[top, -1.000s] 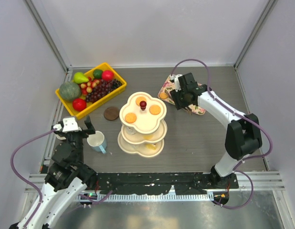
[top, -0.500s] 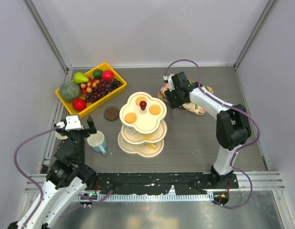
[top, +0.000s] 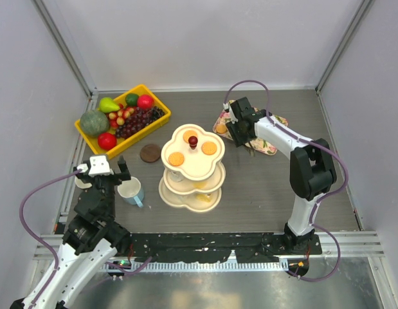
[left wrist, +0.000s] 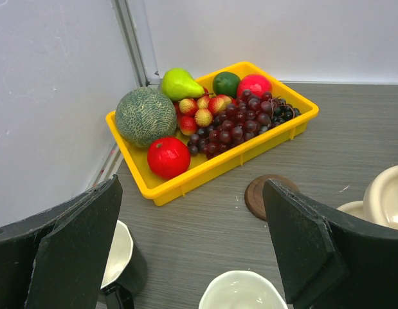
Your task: Serve the afternoon tea
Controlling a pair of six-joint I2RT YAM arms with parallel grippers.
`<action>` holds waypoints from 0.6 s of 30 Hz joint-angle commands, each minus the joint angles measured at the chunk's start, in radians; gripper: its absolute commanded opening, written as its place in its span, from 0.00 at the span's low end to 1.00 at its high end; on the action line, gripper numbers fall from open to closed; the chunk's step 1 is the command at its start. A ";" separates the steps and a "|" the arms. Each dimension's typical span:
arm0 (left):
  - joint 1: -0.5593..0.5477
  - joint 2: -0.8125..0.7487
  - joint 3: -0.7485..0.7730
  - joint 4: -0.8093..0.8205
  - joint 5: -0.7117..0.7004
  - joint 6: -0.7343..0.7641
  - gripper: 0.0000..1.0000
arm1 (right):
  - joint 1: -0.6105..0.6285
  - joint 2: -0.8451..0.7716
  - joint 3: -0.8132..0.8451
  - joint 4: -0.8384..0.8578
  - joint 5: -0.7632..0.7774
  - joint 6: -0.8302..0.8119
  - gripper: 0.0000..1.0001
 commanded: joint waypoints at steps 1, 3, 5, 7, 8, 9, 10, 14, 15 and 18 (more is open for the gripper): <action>0.005 0.008 -0.002 0.050 0.010 -0.001 0.99 | -0.006 -0.033 0.057 -0.009 0.024 0.020 0.51; 0.005 0.003 -0.001 0.050 0.012 -0.001 0.99 | -0.004 -0.043 0.055 0.008 -0.014 0.016 0.51; 0.005 0.005 -0.002 0.052 0.010 -0.001 0.99 | 0.008 -0.054 0.055 0.027 -0.036 0.007 0.51; 0.005 0.006 -0.001 0.052 0.011 -0.001 0.99 | 0.014 -0.062 0.063 0.036 -0.051 0.007 0.51; 0.005 0.008 -0.002 0.050 0.012 -0.002 0.99 | 0.017 -0.062 0.072 0.040 -0.065 0.008 0.51; 0.006 0.009 -0.002 0.052 0.012 -0.001 0.99 | 0.016 -0.062 0.077 0.042 -0.065 0.013 0.52; 0.005 0.009 0.001 0.050 0.012 -0.001 0.99 | 0.019 -0.060 0.086 0.045 -0.063 0.014 0.51; 0.006 0.014 -0.001 0.053 0.012 -0.002 0.99 | 0.037 -0.051 0.115 0.042 -0.066 -0.006 0.52; 0.005 0.014 -0.002 0.052 0.013 -0.001 0.99 | 0.048 -0.046 0.126 0.037 -0.065 -0.012 0.52; 0.005 0.015 -0.002 0.052 0.012 -0.001 0.99 | 0.063 -0.030 0.146 0.028 -0.056 -0.016 0.52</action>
